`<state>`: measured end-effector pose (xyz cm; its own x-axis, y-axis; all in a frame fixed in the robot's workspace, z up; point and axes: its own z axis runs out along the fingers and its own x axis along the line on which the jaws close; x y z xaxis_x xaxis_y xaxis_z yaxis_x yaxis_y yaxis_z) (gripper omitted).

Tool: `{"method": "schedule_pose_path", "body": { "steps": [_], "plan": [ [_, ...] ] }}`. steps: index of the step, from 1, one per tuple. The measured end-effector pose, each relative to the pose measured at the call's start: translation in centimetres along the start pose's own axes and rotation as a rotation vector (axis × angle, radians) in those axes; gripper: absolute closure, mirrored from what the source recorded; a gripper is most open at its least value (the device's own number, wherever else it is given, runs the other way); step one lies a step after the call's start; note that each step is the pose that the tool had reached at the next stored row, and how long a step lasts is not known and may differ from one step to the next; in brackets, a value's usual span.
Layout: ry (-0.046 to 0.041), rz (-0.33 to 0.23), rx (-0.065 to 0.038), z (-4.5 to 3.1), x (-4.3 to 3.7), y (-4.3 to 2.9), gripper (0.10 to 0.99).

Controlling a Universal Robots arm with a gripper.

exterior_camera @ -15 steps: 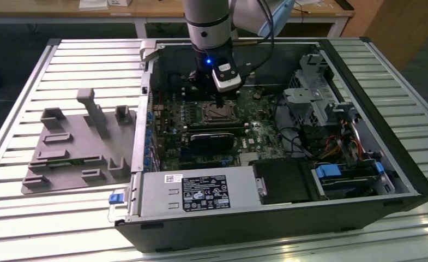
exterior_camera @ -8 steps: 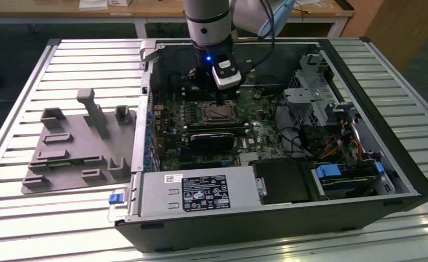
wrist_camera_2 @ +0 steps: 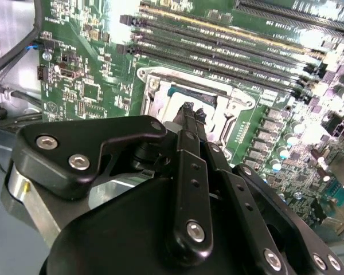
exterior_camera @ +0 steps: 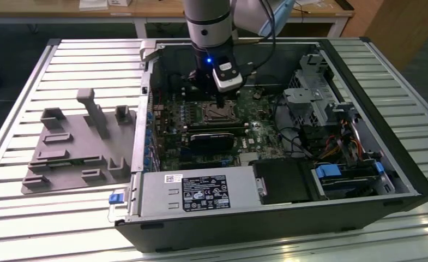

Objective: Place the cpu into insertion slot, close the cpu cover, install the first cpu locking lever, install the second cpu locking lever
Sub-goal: 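Install the second cpu locking lever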

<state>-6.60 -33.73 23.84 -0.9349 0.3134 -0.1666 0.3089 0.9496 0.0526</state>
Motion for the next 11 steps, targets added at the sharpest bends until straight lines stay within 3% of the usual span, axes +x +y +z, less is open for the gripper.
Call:
{"method": "schedule_pose_path", "body": {
  "steps": [11],
  "plan": [
    [0.0003, -0.001, 0.005, 0.00, -0.60, -1.82, 0.980]
  ]
}}
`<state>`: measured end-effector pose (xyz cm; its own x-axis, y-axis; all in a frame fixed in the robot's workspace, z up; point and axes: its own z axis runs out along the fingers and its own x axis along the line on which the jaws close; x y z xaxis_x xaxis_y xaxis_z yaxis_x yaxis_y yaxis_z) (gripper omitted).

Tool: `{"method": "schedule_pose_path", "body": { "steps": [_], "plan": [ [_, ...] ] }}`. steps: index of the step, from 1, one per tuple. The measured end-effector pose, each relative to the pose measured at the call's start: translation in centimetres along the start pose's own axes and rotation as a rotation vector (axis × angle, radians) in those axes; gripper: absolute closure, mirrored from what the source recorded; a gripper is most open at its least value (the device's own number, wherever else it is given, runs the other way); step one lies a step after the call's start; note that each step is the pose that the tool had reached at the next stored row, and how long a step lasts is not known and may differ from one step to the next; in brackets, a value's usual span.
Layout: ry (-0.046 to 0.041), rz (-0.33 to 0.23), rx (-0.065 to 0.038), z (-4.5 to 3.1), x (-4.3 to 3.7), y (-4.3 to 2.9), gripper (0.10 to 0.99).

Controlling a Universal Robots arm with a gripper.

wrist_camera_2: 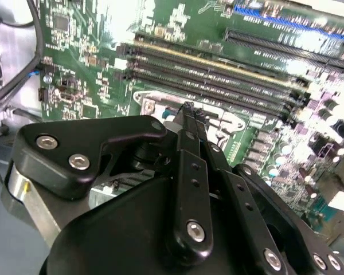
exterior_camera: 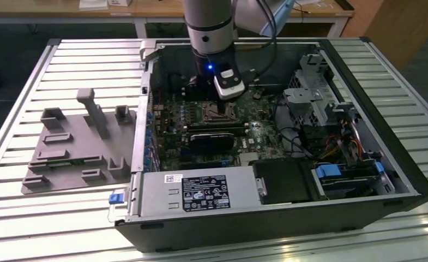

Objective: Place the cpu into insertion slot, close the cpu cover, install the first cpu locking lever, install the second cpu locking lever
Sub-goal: 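Install the second cpu locking lever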

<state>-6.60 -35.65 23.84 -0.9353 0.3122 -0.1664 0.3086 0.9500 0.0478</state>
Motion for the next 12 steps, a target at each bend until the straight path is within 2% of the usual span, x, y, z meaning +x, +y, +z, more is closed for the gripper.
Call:
{"method": "schedule_pose_path", "body": {
  "steps": [3, 7, 8, 12],
  "plan": [
    [0.0029, -0.011, 0.002, 0.09, -0.05, -0.17, 0.980],
    [0.0181, -0.057, -0.001, 0.36, 0.00, -0.20, 0.980],
    [0.0249, -0.085, -0.003, 0.51, 0.02, -0.21, 0.980],
    [0.0356, -0.133, -0.008, 0.99, 0.12, -0.25, 0.980]
  ]
}}
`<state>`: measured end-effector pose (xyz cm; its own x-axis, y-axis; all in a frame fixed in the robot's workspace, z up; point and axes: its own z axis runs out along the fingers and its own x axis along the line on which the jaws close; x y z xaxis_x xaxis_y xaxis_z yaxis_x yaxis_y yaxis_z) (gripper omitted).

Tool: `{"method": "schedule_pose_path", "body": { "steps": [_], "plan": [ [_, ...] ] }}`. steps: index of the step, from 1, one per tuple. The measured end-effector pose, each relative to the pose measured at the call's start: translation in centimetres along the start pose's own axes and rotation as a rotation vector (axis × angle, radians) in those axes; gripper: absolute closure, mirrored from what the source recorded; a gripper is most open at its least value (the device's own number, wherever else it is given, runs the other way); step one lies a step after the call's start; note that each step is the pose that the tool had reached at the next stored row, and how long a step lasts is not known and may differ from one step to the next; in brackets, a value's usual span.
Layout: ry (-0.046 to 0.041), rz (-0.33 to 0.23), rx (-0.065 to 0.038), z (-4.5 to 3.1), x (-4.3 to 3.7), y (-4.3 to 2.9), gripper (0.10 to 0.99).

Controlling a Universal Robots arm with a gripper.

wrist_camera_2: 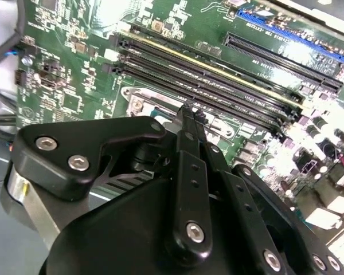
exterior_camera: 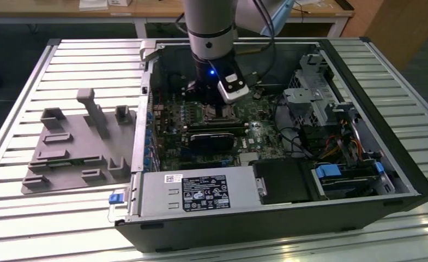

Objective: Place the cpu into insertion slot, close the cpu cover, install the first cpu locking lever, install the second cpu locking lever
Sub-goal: 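Install the second cpu locking lever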

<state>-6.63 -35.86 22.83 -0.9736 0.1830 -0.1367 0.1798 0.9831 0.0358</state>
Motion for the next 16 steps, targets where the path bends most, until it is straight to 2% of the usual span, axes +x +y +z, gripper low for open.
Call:
{"method": "schedule_pose_path", "body": {
  "steps": [4, 10, 13, 16],
  "plan": [
    [0.0044, -0.024, -0.003, 0.48, 0.27, -0.18, 0.980],
    [0.0057, -0.044, -0.008, 0.84, 1.03, -0.69, 0.980],
    [0.0074, -0.048, -0.017, 0.93, 1.21, -0.93, 0.980],
    [0.0104, -0.048, -0.036, 0.99, 1.30, -1.17, 0.980]
  ]
}}
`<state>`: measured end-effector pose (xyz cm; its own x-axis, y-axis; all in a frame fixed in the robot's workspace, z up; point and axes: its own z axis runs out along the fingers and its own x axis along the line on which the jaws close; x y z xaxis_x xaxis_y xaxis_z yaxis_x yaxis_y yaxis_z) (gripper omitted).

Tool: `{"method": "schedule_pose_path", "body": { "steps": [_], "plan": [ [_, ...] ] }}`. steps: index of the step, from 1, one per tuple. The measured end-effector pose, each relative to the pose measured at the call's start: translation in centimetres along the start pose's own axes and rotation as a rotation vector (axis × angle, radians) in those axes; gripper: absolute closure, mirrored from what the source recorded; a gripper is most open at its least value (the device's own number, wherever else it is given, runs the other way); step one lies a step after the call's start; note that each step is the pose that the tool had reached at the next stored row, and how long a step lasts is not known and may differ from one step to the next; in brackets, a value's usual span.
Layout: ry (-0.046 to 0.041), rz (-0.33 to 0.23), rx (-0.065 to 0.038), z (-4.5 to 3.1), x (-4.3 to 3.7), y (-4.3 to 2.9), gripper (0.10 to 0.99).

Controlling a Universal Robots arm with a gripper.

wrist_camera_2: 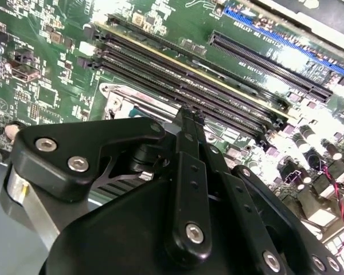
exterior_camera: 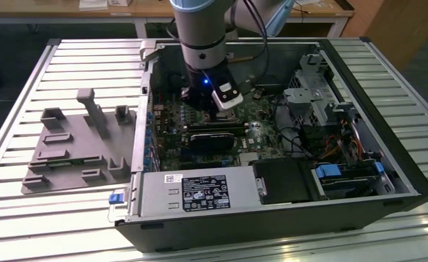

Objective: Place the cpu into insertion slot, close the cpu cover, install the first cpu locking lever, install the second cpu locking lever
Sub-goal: 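Install the second cpu locking lever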

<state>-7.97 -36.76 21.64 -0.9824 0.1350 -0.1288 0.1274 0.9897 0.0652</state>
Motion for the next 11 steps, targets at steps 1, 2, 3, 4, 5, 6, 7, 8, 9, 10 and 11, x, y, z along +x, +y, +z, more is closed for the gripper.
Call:
{"method": "schedule_pose_path", "body": {
  "steps": [1, 2, 3, 4, 5, 6, 7, 8, 9, 10, 11],
  "plan": [
    [0.0011, 0.001, -0.008, 0.02, 0.02, -0.08, 0.980],
    [0.0022, 0.001, -0.017, 0.03, 0.04, -0.16, 0.980],
    [0.0031, 0.002, -0.025, 0.04, 0.06, -0.25, 0.980],
    [0.0041, 0.002, -0.031, 0.05, 0.08, -0.36, 0.980],
    [0.0049, 0.003, -0.037, 0.06, 0.10, -0.48, 0.980],
    [0.0056, 0.003, -0.043, 0.08, 0.12, -0.60, 0.980],
    [0.0064, 0.004, -0.048, 0.08, 0.13, -0.73, 0.980],
    [0.0071, 0.005, -0.054, 0.10, 0.13, -0.86, 0.980],
    [0.0077, 0.005, -0.059, 0.11, 0.12, -1.00, 0.980],
    [0.0085, 0.006, -0.065, 0.13, 0.13, -1.13, 0.980],
    [0.0093, 0.007, -0.072, 0.14, 0.12, -1.28, 0.980]
  ]
}}
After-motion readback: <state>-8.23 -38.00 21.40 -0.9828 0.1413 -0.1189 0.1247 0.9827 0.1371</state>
